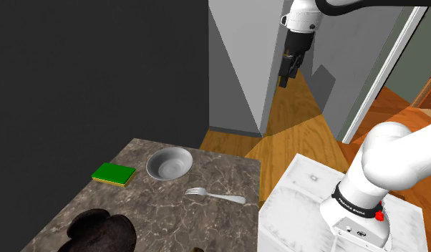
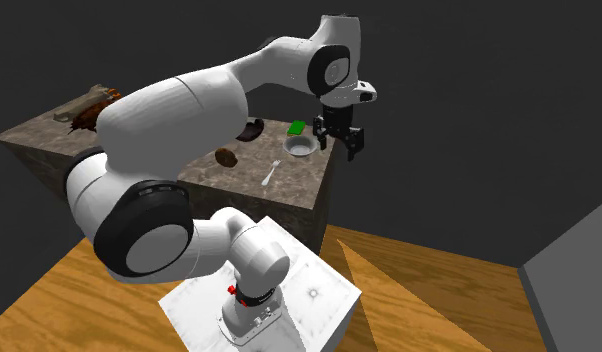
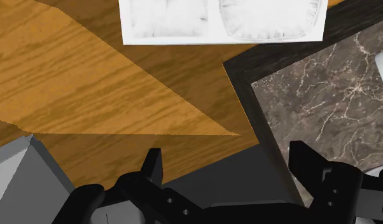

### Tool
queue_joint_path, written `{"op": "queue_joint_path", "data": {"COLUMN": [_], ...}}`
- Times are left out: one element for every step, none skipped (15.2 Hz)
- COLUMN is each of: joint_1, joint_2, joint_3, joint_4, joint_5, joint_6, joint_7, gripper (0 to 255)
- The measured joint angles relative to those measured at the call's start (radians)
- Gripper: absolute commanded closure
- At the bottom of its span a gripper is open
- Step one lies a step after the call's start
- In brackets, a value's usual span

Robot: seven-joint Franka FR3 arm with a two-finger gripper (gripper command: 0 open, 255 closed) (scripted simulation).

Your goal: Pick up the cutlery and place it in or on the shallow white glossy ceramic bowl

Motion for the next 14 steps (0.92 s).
{"op": "queue_joint_path", "data": {"joint_1": [0.0, 0.004, 0.009, 0.016, 0.022, 0.029, 0.038, 0.046, 0.053, 0.061, 0.067, 0.076, 0.081, 0.089], "joint_2": [0.0, -0.005, 0.0, -0.004, -0.002, 0.001, -0.005, 0.003, 0.008, 0.02, 0.034, 0.043, 0.06, 0.073], "joint_3": [0.0, 0.01, 0.023, 0.039, 0.052, 0.071, 0.09, 0.109, 0.127, 0.148, 0.164, 0.187, 0.203, 0.225], "joint_4": [0.0, -0.011, -0.025, -0.046, -0.067, -0.076, -0.099, -0.112, -0.123, -0.138, -0.139, -0.155, -0.162, -0.17], "joint_5": [0.0, 0.006, 0.014, 0.022, 0.03, 0.041, 0.052, 0.063, 0.072, 0.083, 0.09, 0.101, 0.107, 0.117], "joint_6": [0.0, 0.007, 0.026, 0.043, 0.067, 0.08, 0.1, 0.122, 0.14, 0.167, 0.185, 0.211, 0.237, 0.26], "joint_7": [0.0, 0.011, 0.025, 0.042, 0.057, 0.077, 0.098, 0.118, 0.137, 0.158, 0.175, 0.198, 0.214, 0.237], "gripper": [0, 0, 0, 0, 0, 0, 0, 0, 0, 0, 0, 0, 0, 0]}}
